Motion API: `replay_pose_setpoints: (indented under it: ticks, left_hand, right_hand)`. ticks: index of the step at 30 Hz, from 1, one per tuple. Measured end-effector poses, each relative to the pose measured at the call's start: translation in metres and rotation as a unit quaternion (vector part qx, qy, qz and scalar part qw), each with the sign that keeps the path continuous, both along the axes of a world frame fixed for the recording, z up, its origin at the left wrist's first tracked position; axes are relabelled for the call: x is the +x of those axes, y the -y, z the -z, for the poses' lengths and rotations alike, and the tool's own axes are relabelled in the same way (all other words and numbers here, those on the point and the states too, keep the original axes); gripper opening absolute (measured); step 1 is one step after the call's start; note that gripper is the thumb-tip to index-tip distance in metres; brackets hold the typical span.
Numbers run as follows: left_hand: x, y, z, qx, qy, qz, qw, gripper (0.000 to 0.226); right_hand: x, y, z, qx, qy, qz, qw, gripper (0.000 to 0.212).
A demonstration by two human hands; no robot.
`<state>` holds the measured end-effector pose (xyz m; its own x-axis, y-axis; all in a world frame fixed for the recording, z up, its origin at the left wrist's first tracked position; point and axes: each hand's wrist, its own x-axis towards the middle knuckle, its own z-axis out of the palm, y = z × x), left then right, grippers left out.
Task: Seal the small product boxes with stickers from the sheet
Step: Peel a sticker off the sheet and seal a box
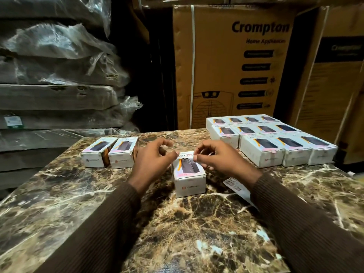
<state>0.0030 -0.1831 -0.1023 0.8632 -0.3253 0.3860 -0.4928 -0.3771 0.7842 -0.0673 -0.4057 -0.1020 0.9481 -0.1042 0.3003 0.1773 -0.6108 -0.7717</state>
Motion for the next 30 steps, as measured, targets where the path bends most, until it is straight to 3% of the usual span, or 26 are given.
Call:
replay_pose_setpoints:
  ticks: [13,17,24,30]
  left_hand:
    - [-0.013,-0.001,0.015,-0.008,0.027,-0.021,0.999,0.014]
    - [-0.016,0.001,0.013,-0.041,0.036,-0.021,0.998,0.025]
    - [-0.017,0.002,0.008,-0.105,0.133,-0.019,0.985,0.042]
    - [-0.023,0.004,0.006,-0.101,0.141,0.004,0.985,0.049]
  right_hand:
    - [-0.017,-0.013,0.007,-0.027,0.068,0.039,0.997,0.001]
    - [-0.016,-0.015,0.006,-0.062,0.108,0.052,0.991,0.004]
    - [-0.021,-0.022,-0.002,-0.175,0.269,0.058,0.945,0.006]
    - [-0.021,-0.024,0.000,-0.169,0.260,0.060,0.949,0.007]
